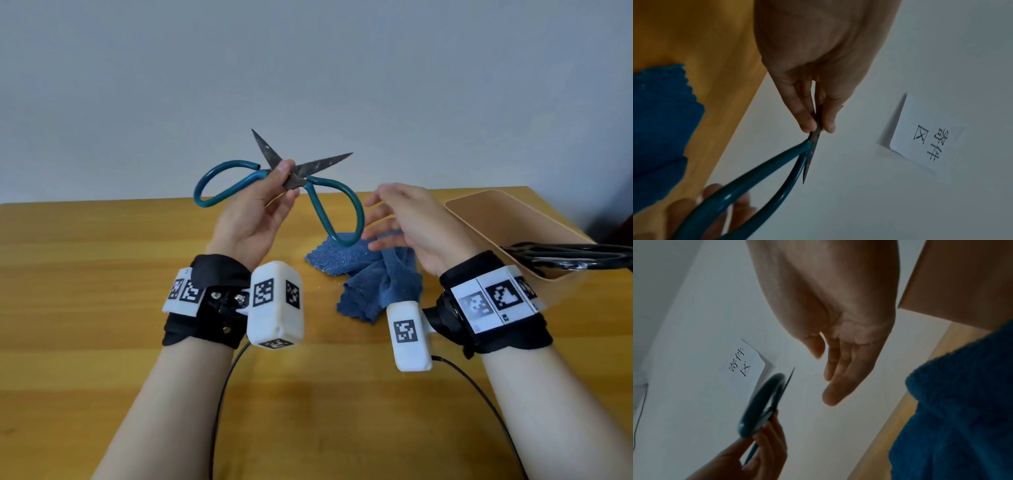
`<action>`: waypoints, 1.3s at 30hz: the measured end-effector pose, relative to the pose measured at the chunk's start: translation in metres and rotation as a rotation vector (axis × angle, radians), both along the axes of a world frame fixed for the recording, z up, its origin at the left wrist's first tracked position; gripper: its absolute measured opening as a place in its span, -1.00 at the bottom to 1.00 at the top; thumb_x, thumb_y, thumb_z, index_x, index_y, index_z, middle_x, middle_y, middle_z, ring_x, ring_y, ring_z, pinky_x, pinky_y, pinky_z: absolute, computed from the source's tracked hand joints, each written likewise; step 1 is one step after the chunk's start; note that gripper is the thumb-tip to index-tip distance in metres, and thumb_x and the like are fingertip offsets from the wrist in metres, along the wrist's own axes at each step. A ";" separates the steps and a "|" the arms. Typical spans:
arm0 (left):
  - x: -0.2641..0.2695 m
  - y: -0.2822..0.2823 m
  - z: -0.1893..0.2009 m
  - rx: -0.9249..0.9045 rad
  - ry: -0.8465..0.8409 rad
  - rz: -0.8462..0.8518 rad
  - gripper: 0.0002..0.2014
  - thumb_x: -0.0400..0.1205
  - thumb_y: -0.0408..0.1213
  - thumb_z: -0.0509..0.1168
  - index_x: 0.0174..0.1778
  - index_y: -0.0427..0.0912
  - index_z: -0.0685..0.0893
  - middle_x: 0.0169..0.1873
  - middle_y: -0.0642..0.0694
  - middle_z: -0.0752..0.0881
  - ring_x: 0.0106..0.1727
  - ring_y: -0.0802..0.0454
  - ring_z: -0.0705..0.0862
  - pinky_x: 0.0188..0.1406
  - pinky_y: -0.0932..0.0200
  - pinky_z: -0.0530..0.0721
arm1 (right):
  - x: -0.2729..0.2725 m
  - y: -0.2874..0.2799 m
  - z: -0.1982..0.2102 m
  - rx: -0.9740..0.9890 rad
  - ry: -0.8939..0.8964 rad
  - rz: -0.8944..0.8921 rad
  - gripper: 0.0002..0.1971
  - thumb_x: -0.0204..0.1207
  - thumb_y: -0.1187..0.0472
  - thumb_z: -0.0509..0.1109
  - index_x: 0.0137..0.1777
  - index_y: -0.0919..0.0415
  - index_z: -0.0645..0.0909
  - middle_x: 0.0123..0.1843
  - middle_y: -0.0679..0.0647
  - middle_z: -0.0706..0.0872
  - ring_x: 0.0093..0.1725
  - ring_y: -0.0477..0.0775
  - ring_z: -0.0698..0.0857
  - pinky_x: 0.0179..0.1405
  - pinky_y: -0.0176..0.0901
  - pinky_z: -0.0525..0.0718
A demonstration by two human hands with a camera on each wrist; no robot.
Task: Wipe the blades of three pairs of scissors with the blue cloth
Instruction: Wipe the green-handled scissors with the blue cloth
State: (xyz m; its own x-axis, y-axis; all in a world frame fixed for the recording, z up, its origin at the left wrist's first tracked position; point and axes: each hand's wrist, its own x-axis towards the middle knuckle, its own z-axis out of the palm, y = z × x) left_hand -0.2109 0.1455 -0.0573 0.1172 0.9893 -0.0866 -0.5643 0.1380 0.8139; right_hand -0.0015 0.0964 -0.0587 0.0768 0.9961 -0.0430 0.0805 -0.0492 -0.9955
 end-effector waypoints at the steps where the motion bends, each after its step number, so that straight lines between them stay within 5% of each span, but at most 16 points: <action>1: -0.004 0.001 0.001 0.002 -0.006 0.008 -0.79 0.68 -0.30 0.41 0.18 -0.27 0.77 0.03 -0.07 0.80 -0.09 0.17 0.76 -0.22 0.44 0.72 | 0.001 0.000 -0.004 -0.005 -0.091 0.025 -0.72 0.78 0.19 0.16 0.11 0.36 0.64 -0.13 0.30 0.76 -0.34 0.12 0.76 -0.42 -0.12 0.78; 9: -0.011 0.001 0.002 0.008 -0.013 0.037 -0.82 0.67 -0.29 0.43 0.15 -0.25 0.79 -0.07 -0.03 0.84 -0.17 0.21 0.79 -0.20 0.44 0.71 | -0.002 0.006 -0.028 -0.100 -0.615 0.296 -0.95 0.53 0.24 0.52 -0.04 0.15 0.78 -0.13 0.17 0.82 -0.33 0.01 0.66 -0.55 -0.25 0.53; 11: -0.010 0.001 0.003 0.007 -0.007 0.035 -0.81 0.67 -0.28 0.43 0.16 -0.25 0.79 -0.05 -0.03 0.83 -0.16 0.20 0.78 -0.21 0.45 0.71 | -0.002 0.005 -0.029 -0.116 -0.716 0.389 -0.89 0.46 0.21 0.59 -0.03 0.04 0.81 -0.05 0.10 0.81 -0.27 -0.03 0.64 -0.45 -0.23 0.56; 14: -0.009 0.000 0.003 0.006 -0.003 0.027 -0.81 0.66 -0.28 0.43 0.15 -0.25 0.79 -0.05 -0.04 0.82 -0.13 0.18 0.76 -0.23 0.44 0.72 | -0.003 0.004 -0.029 -0.118 -0.848 0.455 -0.84 0.36 0.15 0.66 -0.07 -0.05 0.84 0.03 -0.07 0.79 0.03 -0.10 0.70 0.02 -0.15 0.66; 17: -0.009 0.000 0.004 0.006 0.001 0.023 -0.82 0.66 -0.28 0.43 0.14 -0.25 0.79 -0.07 -0.04 0.83 -0.13 0.18 0.76 -0.23 0.45 0.72 | -0.005 0.004 -0.031 -0.147 -0.979 0.504 -0.81 0.34 0.17 0.65 -0.08 -0.09 0.80 -0.16 -0.12 0.68 -0.13 -0.14 0.67 -0.15 -0.21 0.60; 20: -0.009 0.000 0.003 0.001 0.006 0.026 -0.83 0.66 -0.28 0.43 0.11 -0.24 0.80 -0.10 -0.02 0.84 -0.14 0.18 0.76 -0.23 0.45 0.72 | -0.003 0.005 -0.030 -0.110 -0.975 0.440 -0.86 0.43 0.29 0.52 -0.09 0.03 0.80 -0.40 -0.22 0.64 -0.36 -0.27 0.60 -0.39 -0.42 0.45; 24: -0.011 0.002 0.002 -0.008 0.006 0.036 -0.84 0.65 -0.28 0.43 0.10 -0.24 0.80 -0.10 -0.04 0.83 -0.12 0.16 0.75 -0.26 0.45 0.72 | 0.003 0.008 -0.021 0.042 -0.761 0.214 -0.90 0.55 0.31 0.40 -0.15 0.11 0.70 -0.23 -0.08 0.70 -0.28 -0.13 0.63 -0.47 -0.51 0.48; 26: -0.012 0.002 0.002 -0.012 0.001 0.042 -0.84 0.66 -0.29 0.43 0.09 -0.24 0.80 -0.10 -0.04 0.84 -0.12 0.15 0.76 -0.26 0.44 0.72 | 0.004 0.006 -0.014 0.110 -0.635 0.095 -0.88 0.62 0.30 0.31 -0.11 0.17 0.64 -0.11 0.02 0.75 -0.24 0.04 0.73 -0.44 -0.40 0.65; 29: -0.012 0.003 0.002 -0.015 -0.005 0.047 -0.85 0.66 -0.28 0.43 0.09 -0.24 0.80 -0.09 -0.04 0.84 -0.12 0.16 0.76 -0.24 0.44 0.72 | 0.005 0.002 -0.007 0.156 -0.630 0.043 -0.85 0.65 0.32 0.19 -0.08 0.17 0.58 -0.11 0.21 0.76 -0.18 0.22 0.76 -0.25 0.04 0.79; 34: -0.012 0.002 0.001 -0.022 -0.004 0.050 -0.84 0.65 -0.28 0.44 0.09 -0.24 0.80 -0.10 -0.05 0.84 -0.13 0.15 0.77 -0.27 0.44 0.72 | 0.003 0.001 -0.008 0.104 -0.770 0.124 -0.85 0.45 0.25 0.50 -0.02 0.04 0.74 -0.15 -0.05 0.52 -0.22 -0.13 0.49 -0.31 -0.25 0.38; 37: -0.010 0.002 0.001 -0.028 0.000 0.050 -0.83 0.64 -0.29 0.45 0.10 -0.26 0.81 -0.11 -0.06 0.84 -0.12 0.14 0.76 -0.28 0.44 0.72 | 0.003 0.004 -0.013 0.022 -0.898 0.098 -0.60 0.31 0.16 0.68 0.15 -0.03 0.71 0.06 -0.05 0.48 0.06 -0.06 0.47 -0.13 -0.20 0.41; 39: -0.009 0.002 0.001 -0.031 0.004 0.046 -0.82 0.63 -0.29 0.46 0.11 -0.27 0.81 -0.09 -0.06 0.83 -0.13 0.13 0.75 -0.27 0.44 0.73 | 0.005 0.004 -0.014 0.009 -0.927 0.079 -0.67 0.31 0.16 0.70 0.07 0.05 0.79 0.10 -0.03 0.59 0.15 -0.02 0.54 0.01 -0.12 0.48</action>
